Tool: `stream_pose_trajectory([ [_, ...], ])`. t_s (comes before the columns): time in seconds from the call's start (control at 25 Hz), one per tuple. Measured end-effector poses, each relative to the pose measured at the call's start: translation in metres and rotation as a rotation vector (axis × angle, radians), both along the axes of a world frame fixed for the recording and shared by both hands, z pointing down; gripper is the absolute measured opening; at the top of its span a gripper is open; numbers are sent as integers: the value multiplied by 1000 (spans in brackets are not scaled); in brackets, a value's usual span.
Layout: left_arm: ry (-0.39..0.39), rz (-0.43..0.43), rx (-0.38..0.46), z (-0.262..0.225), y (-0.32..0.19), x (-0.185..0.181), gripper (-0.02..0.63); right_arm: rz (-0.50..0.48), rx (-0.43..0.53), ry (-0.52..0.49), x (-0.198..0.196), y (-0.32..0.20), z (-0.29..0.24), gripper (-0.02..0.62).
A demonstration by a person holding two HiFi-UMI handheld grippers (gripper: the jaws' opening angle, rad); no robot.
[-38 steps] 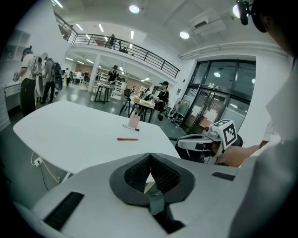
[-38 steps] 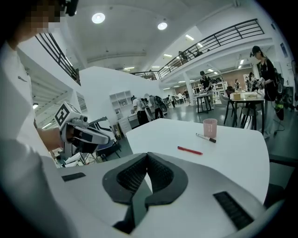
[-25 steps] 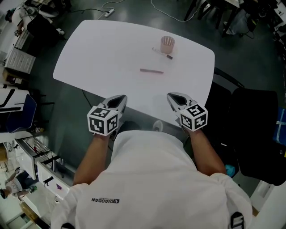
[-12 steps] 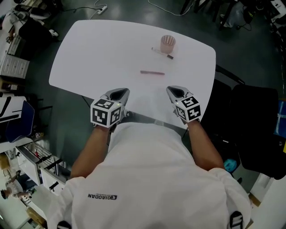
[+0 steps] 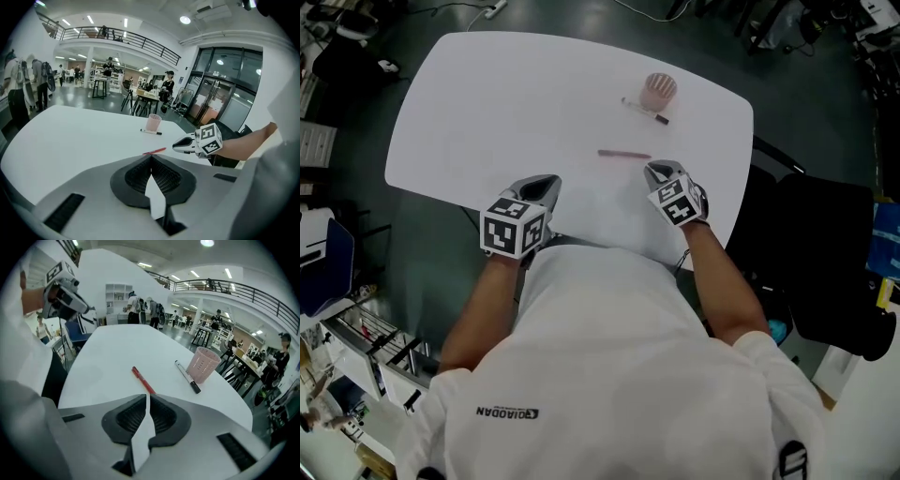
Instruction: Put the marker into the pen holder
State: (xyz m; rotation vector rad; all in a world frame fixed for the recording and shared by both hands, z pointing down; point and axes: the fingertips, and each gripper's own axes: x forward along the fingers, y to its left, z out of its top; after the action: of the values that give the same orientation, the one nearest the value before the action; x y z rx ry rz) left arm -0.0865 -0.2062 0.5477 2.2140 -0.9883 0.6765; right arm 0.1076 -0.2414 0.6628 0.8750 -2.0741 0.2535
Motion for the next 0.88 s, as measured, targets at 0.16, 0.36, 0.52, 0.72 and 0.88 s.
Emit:
stream_pose_trajectory([
  [0.16, 14, -5, -27, 10, -8, -15, 28, -40, -29, 94, -2, -27, 24, 58],
  [0.36, 27, -9, -42, 15, -7, -22, 28, -106, -94, 184, 3, -35, 52, 123],
  [0.52, 28, -21, -50, 16, -7, -32, 28, -108, -95, 187, 0, -43, 53, 126],
  [0.72, 42, -23, -59, 15, -4, -36, 28, -115, -166, 173, -3, -38, 61, 112],
  [0.88, 45, -23, -52, 13, -9, -34, 28, -68, -180, 153, -4, -38, 61, 78],
])
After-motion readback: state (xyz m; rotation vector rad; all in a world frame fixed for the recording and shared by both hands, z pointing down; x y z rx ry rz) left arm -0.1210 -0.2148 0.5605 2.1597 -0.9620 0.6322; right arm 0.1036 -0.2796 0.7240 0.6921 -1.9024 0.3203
